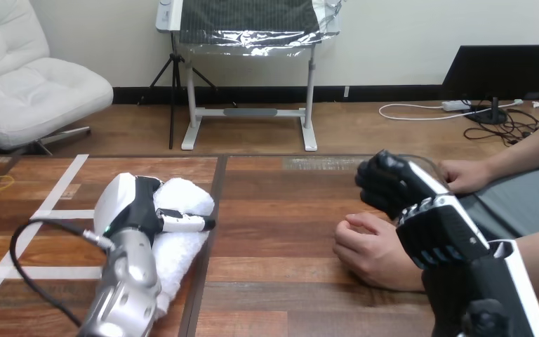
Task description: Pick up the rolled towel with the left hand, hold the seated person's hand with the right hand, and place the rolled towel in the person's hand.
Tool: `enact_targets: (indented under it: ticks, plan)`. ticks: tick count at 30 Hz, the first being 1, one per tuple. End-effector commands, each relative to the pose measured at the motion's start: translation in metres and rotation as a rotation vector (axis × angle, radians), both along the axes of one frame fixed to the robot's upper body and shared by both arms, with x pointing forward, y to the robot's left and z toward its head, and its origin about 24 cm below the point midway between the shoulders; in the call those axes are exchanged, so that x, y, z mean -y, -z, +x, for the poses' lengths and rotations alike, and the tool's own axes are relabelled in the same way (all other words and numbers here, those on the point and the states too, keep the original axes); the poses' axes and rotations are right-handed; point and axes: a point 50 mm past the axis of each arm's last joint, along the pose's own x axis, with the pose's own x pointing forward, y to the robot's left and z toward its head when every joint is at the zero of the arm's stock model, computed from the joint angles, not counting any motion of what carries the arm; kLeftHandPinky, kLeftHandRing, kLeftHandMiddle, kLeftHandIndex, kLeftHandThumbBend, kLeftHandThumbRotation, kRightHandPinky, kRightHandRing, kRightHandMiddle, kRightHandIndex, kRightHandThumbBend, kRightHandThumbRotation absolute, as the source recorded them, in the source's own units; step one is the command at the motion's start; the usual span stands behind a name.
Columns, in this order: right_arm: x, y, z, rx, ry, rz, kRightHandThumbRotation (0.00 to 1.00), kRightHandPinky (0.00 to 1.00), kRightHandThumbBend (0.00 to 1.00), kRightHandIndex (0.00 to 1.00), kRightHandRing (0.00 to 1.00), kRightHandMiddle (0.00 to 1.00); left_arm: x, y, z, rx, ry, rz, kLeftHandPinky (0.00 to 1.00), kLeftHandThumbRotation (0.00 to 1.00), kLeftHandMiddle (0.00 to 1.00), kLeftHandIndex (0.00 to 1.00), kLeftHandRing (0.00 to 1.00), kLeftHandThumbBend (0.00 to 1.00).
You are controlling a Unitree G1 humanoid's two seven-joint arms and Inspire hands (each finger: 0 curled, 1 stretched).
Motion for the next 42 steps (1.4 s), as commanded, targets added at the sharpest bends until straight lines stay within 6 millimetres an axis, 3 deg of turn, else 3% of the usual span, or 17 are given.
enact_targets:
  ticks: [1,13,20,42]
  plan:
    - [0.02,-0.002,0.031,0.039,0.114,-0.166,1.0,0.86,0.81,0.86,0.87,0.86,0.025,-0.144,-0.032,0.774,0.168,-0.319,0.18,0.0,0.34,0.42,0.24,0.58]
    - [0.03,-0.003,0.043,0.037,0.132,-0.238,1.0,0.85,0.76,0.86,0.86,0.86,0.027,-0.156,-0.053,0.894,0.2,-0.397,0.21,0.0,0.35,0.4,0.27,0.55]
    - [0.035,-0.008,0.049,0.039,0.143,-0.28,0.99,0.85,0.82,0.86,0.87,0.86,0.028,-0.161,-0.062,0.949,0.213,-0.425,0.21,0.0,0.34,0.39,0.26,0.54]
    - [0.055,-0.02,0.072,0.086,0.187,-0.426,0.85,0.79,0.87,0.85,0.84,0.86,0.03,-0.175,-0.074,1.103,0.254,-0.585,0.19,0.0,0.31,0.37,0.24,0.5]
